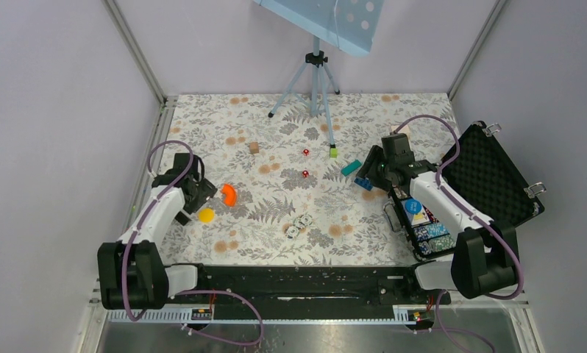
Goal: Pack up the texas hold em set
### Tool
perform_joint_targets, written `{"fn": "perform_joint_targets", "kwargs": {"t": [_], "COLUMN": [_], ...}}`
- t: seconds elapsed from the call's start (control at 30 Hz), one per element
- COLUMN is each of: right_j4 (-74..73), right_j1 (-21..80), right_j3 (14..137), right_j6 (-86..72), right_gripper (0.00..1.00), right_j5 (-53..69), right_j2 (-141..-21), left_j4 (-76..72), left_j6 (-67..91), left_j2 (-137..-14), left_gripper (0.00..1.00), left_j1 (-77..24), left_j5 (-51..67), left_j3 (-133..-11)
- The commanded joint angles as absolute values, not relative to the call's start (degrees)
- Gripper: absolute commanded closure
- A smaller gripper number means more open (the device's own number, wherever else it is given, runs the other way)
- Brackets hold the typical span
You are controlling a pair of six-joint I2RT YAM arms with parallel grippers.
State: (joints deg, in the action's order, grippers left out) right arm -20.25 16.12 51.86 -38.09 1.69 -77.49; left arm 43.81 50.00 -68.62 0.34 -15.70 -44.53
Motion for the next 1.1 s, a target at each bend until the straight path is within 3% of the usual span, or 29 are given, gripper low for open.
{"fn": "perform_joint_targets", "kwargs": {"t": [0.0, 0.33, 0.77, 1.07], "right_j4": [-20.28, -20.74, -21.69, -21.96], "right_j1": [16.38, 16.32, 16.35, 16.34], "right_j3": [51.77, 51.71, 51.94, 52.37], "right_j6": [-36.27, -35.84, -35.34, -35.06], "right_gripper": [0.39, 0.39, 0.39, 0.39], "right_j5": [2.2, 3.11, 3.08, 3.34], "right_j2": [-74.73, -74.24, -73.49, -73.79], "left_j4": [39.61, 33.24, 29.4, 29.16], "left_j6": [50.85, 50.16, 49.88, 49.31], "left_j2": [-70.5, -70.92, -75.4, -77.28], "left_gripper": [0.01, 0.01, 0.13, 0.15], "left_j1": [0.31, 0.35, 0.32, 0.35], "left_j5": [-16.75, -13.35, -14.42, -16.85], "left_j3": [-44.41, -39.94, -36.79, -36.2]}}
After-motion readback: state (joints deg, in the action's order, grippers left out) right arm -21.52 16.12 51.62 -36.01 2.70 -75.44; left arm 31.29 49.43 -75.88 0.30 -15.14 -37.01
